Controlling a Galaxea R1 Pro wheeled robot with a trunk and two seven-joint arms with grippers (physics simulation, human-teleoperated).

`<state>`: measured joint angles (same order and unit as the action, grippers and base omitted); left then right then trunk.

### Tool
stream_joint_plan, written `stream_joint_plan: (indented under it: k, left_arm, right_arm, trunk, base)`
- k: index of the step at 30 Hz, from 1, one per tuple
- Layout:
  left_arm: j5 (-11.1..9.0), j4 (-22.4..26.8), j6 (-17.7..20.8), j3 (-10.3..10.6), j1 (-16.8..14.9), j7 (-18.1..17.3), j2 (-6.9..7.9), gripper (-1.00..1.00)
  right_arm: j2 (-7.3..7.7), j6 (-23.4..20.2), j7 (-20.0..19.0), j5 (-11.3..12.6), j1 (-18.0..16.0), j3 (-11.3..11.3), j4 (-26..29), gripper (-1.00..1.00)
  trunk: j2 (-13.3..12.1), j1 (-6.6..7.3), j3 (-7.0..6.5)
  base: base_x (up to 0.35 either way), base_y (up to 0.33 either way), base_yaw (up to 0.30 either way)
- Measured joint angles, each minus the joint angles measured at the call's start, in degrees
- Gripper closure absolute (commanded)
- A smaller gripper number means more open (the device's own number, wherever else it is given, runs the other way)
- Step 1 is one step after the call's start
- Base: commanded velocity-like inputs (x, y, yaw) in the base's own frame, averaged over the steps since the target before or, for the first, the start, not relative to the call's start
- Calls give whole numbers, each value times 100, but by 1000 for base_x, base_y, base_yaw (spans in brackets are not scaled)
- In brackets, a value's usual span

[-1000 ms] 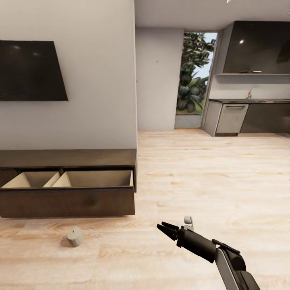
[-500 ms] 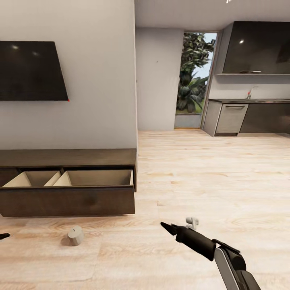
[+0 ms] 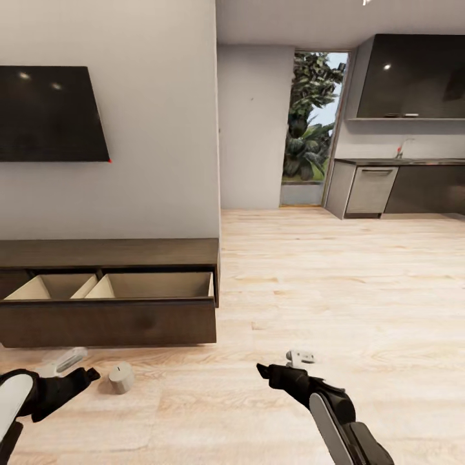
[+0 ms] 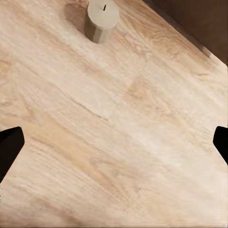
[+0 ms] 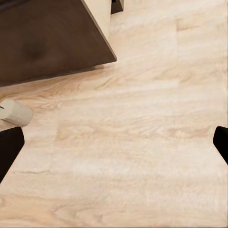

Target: Place each of the two pumpkins and all three candles from the living room inside a cabinet in the living room (use any cabinet), then make sure every cabinet is closed, and position the cauldron so it is next to a table in the living room.

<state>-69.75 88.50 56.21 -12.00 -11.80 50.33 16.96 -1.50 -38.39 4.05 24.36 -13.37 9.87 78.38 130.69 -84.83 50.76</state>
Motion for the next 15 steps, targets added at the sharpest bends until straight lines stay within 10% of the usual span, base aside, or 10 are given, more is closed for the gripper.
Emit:
stream_joint_plan:
  k: [5,15]
  left_arm:
    - [136,45,-24,492,-9,226,-169,-100]
    - [157,20,-23,563,-11,175,-201,-100]
  right_arm:
    - [-55,30,1178,-90,-35,421,25,-100]
    - [-55,625,1413,-113,-39,695,65,-100]
  trunk:
    - [0,0,0]
    - [0,-1,0]
  base:
    - [0,0,0]
    - [-38,89,0]
